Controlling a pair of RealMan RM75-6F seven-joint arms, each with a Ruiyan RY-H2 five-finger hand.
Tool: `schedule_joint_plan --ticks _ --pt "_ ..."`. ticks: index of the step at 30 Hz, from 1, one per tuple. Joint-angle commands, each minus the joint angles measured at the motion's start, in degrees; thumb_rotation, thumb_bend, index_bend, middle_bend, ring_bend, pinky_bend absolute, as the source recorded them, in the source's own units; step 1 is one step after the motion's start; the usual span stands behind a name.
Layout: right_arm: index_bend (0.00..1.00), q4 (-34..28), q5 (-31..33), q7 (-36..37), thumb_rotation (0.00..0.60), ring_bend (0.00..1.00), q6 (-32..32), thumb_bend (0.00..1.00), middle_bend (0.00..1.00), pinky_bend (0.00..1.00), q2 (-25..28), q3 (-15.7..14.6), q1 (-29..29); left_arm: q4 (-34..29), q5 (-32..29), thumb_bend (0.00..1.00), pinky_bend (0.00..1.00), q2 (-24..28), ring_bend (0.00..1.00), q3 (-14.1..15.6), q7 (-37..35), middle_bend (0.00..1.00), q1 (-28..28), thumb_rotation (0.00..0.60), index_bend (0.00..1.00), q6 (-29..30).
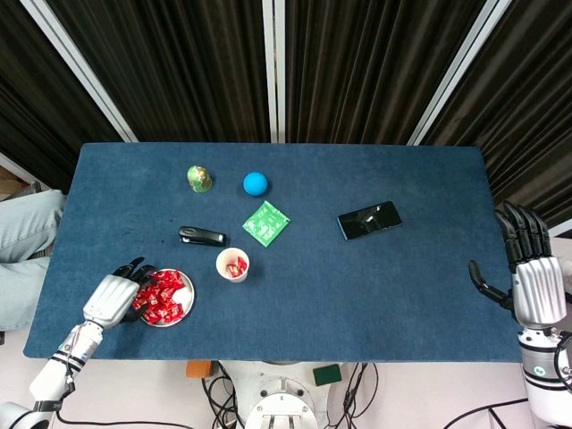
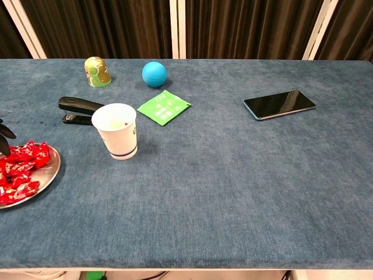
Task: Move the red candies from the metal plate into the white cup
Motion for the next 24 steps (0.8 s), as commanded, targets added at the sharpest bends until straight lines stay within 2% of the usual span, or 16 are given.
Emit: schedule_joint_plan --ticks 1,24 --pt "0.0 0.0 0.0 -0.1 0.6 0.0 -0.1 0.37 0.0 0.0 -0.1 0.0 0.0 0.0 0.3 0.28 0.24 0.0 0.05 0.1 -0.1 0.17 0.0 0.6 0.35 -0.1" --pt "0.0 0.1 0.4 0.2 0.6 0.0 -0.1 0.37 0.0 0.0 0.0 0.2 0.0 0.6 0.5 0.28 0.24 -1.2 0.05 -0.3 1.0 0.17 -0.4 0.6 0.47 -1.3"
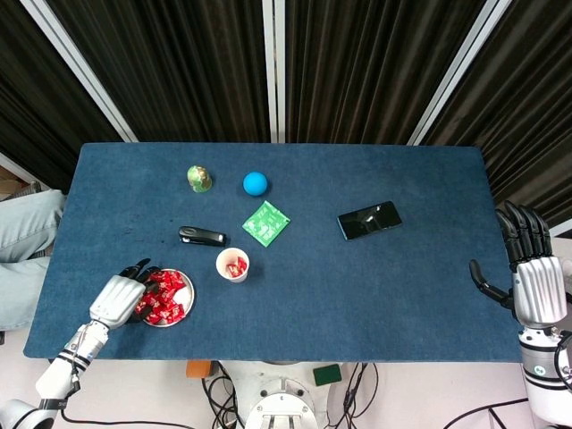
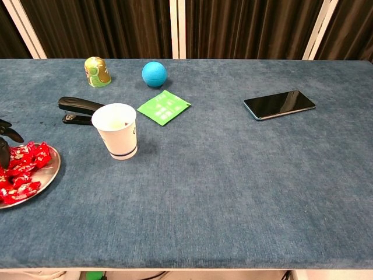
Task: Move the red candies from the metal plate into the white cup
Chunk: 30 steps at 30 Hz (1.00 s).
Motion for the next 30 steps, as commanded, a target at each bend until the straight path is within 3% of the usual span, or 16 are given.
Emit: schedule_joint_plan --ticks 1,23,30 --pt "0.0 0.0 0.0 0.0 0.6 0.0 0.0 0.37 0.0 0.0 0.0 0.0 0.0 0.0 0.0 0.28 0.24 0.0 0.05 0.0 -0.1 0.18 0.0 0.6 0.47 -0.1" --pt "0.0 -0.2 0.1 -0.1 0.6 0.0 -0.2 0.37 0.0 0.0 0.2 0.2 0.2 -1.4 -0.6 0.34 0.25 0.9 0.05 -1.1 -3.9 0.19 -0.7 0.6 0.6 -0.4" --pt "0.0 0.1 0.3 0.4 0.6 0.0 -0.1 0.37 0.0 0.0 0.1 0.2 0.1 -6.4 -0.3 0.34 0.25 4.8 0.05 -3.5 -5.5 0.19 -1.7 0.6 0.6 1.9"
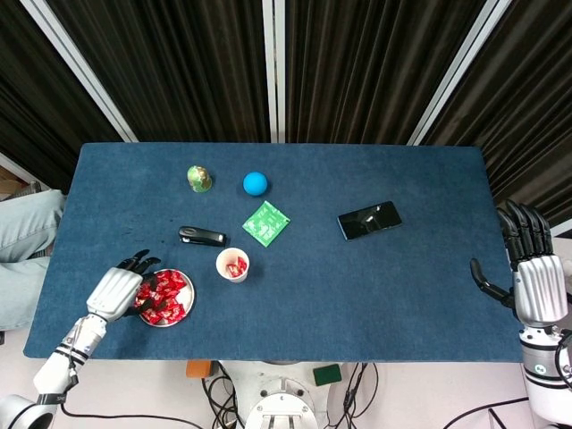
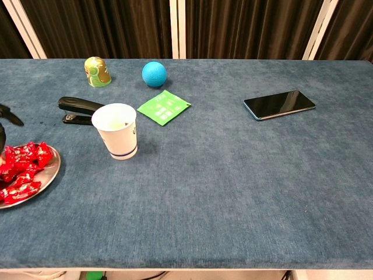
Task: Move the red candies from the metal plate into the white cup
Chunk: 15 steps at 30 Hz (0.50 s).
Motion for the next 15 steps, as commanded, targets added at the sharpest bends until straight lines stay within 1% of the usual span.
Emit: schedule_joint_plan --ticks 1,8,12,15 --pt "0.0 0.2 0.1 0.2 0.6 0.0 0.0 0.37 0.0 0.0 -0.1 0.0 0.0 -3.3 0.1 0.34 0.25 2.5 0.05 -1.8 -1.0 0.19 -1.2 0.6 0.6 0.8" --pt "0.0 0.7 0.0 0.8 0.6 0.0 0.1 0.37 0.0 0.0 -0.4 0.0 0.0 -10.3 -0.1 0.35 0.25 6.9 0.05 -6.5 -0.7 0.19 -5.5 0.6 0.6 -0.4" --pt "0.0 0.7 0.0 1.2 0.6 0.0 0.2 0.37 0.0 0.0 -0.2 0.0 0.0 -13.3 -1.3 0.35 0.25 7.8 0.05 -8.9 -0.7 0.19 -8.7 0.6 0.6 -3.5" --pt "0.0 1.0 0.2 1.6 0.6 0.0 0.2 0.37 0.0 0.0 -0.3 0.0 -0.1 -14.4 -2.9 0.35 0.25 7.3 0.05 -10.5 0.7 0.19 -11.7 0.6 0.6 -6.9"
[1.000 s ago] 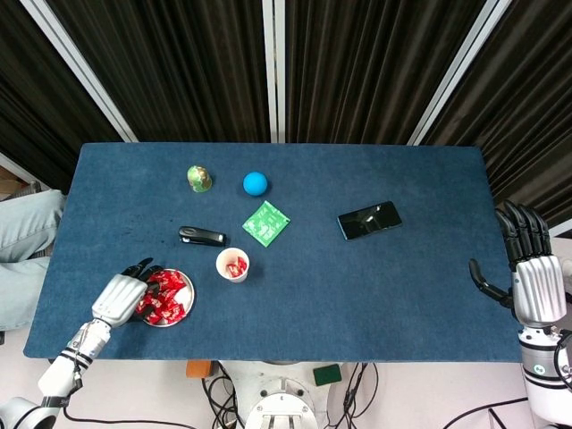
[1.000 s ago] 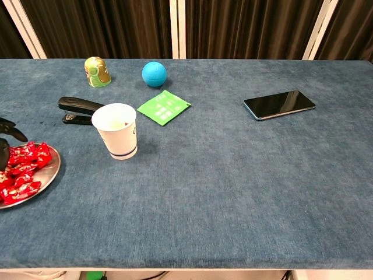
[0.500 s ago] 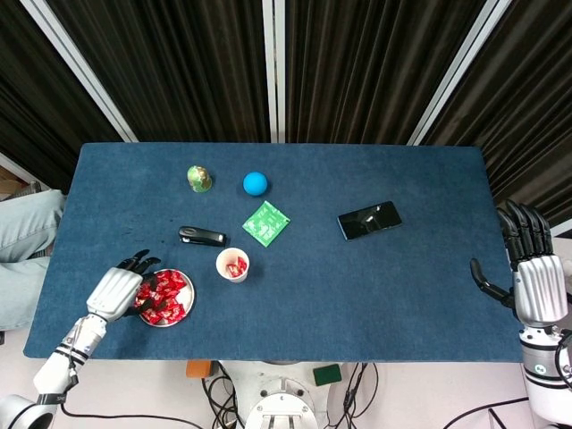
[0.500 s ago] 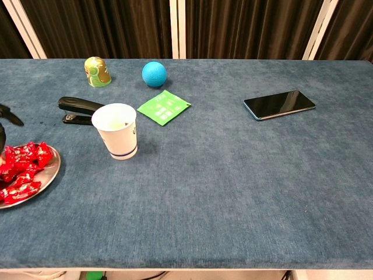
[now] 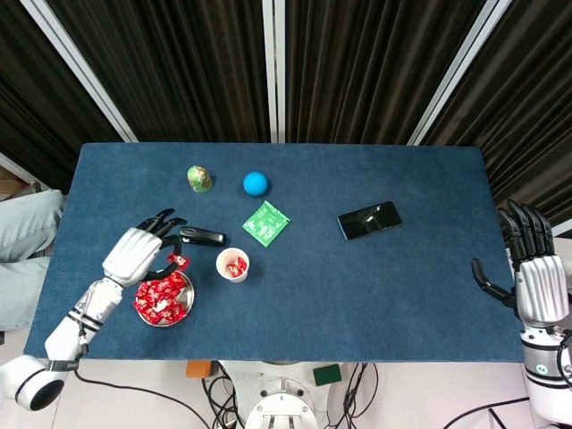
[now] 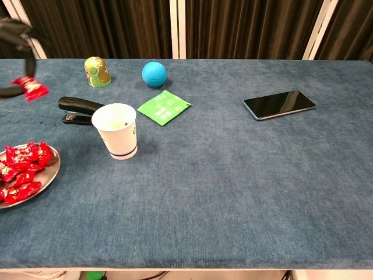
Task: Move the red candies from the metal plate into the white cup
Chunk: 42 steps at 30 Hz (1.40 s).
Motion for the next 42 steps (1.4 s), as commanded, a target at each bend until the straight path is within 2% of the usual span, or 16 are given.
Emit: schedule_joint_plan --ticks 1,10,26,30,34,42 --pt "0.0 0.3 0.2 0.3 0.6 0.0 0.0 0.37 0.0 0.0 -0.1 0.0 -0.1 -1.5 -2.1 0.35 0.25 -0.4 0.05 -2.0 1.7 0.19 -3.3 0.6 0.6 -3.8" --pt "0.0 1.1 0.7 1.5 0.6 0.0 0.1 0.37 0.0 0.0 0.0 0.0 -0.3 0.4 -7.5 0.36 0.25 -5.3 0.05 -3.8 5.9 0.19 -8.2 0.6 0.6 -9.6" --pt "0.0 1.7 0.9 2.1 0.6 0.0 -0.3 0.37 0.0 0.0 -0.2 0.2 0.0 2.7 -9.3 0.36 0.25 -10.0 0.05 -2.4 7.9 0.2 -11.0 0.6 0.6 -11.8" --pt "0.0 1.6 1.0 2.0 0.6 0.0 -0.3 0.37 0.0 0.0 0.1 0.3 0.0 2.9 -9.3 0.36 0.25 -10.2 0.05 -2.1 7.7 0.2 -11.3 0.6 0.53 -11.8" --pt "0.0 1.5 1.0 2.0 0.6 0.0 -0.3 0.37 0.0 0.0 0.1 0.3 0.0 3.0 -8.7 0.35 0.24 -10.1 0.05 -1.7 7.4 0.2 -11.5 0.6 0.39 -11.7" --pt "0.0 1.4 0.9 1.9 0.6 0.0 -0.4 0.37 0.0 0.0 0.0 0.3 0.1 2.3 -8.5 0.35 0.24 -9.2 0.05 -1.1 7.5 0.2 -11.0 0.6 0.38 -10.4"
